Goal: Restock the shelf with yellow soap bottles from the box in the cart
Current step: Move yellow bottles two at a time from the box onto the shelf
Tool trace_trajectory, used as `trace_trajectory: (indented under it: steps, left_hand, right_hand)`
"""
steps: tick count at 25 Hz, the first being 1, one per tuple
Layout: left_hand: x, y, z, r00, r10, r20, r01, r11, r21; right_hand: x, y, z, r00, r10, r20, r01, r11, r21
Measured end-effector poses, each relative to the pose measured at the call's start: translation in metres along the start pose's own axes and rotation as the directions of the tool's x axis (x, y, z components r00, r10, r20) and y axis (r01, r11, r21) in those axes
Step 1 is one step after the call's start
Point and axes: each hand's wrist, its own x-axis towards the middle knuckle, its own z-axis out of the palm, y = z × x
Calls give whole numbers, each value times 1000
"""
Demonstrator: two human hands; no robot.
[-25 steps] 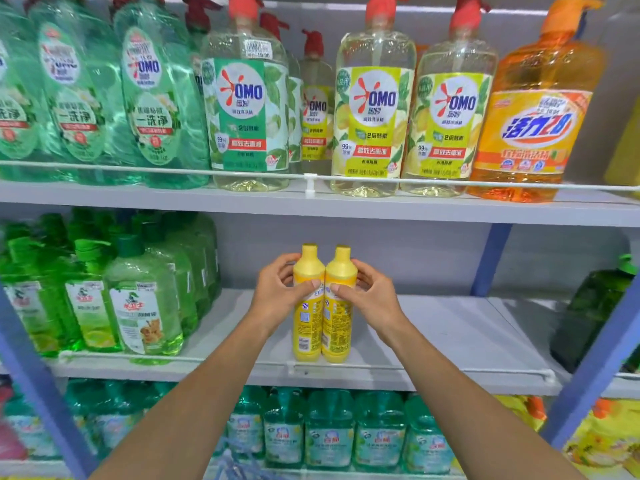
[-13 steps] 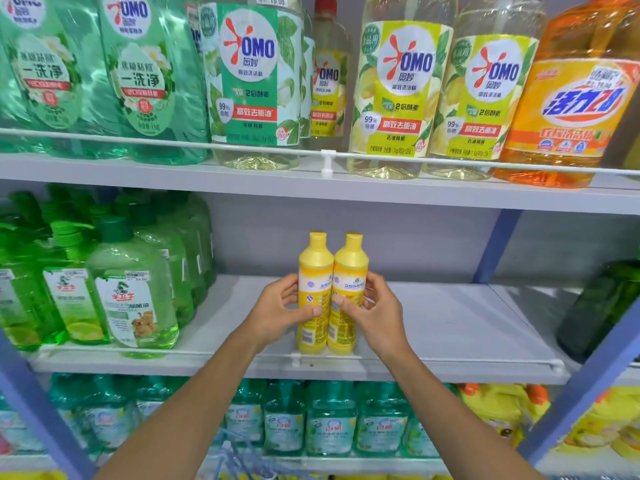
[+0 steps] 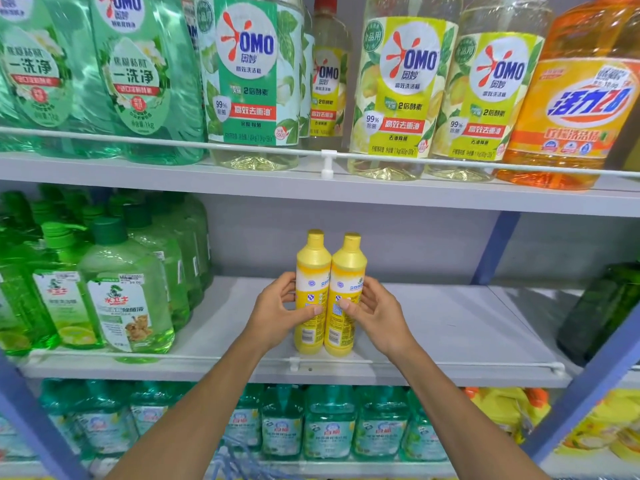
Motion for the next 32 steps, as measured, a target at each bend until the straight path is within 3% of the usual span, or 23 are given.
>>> trace_trajectory:
  steps: [4, 8, 11, 13, 15, 20, 23, 26, 32]
  left_hand:
    - [3, 1, 10, 995, -31, -99, 30, 999, -13]
    - [-1, 0, 2, 998, -67, 16, 68, 993, -98]
    - [-3, 0, -8, 993, -67, 99, 74, 995, -71]
    - [-1, -2, -7, 996, -51, 73, 52, 999, -15]
    - [2, -5, -1, 999, -48, -15, 48, 999, 17]
    - [4, -8, 18, 984, -88, -157, 94, 995, 33]
    - [5, -19, 10, 992, -126, -26, 124, 989, -81]
    - [6, -24, 0, 994, -100, 41, 101, 995, -26]
    - [12, -23, 18, 979, -104, -175, 126, 984, 122]
  right_hand:
    - [0, 1, -3, 999, 20, 28, -20, 1000, 12]
    - [1, -6, -16, 986, 35, 163, -29, 999, -38]
    - [-3, -5, -6, 1000, 6, -20, -7, 996, -87]
    - [-3, -3, 5, 985, -34, -171, 12, 991, -131]
    - [3, 1, 6, 985, -23, -170, 5, 994, -109]
    - [5, 4, -8, 1000, -4, -4, 5, 1000, 18]
    - [-2, 7, 3, 995, -11, -94, 5, 998, -58]
    - [2, 12, 9, 984, -33, -173, 14, 994, -110]
    - [14, 20, -11, 997, -4, 76, 9, 998, -66]
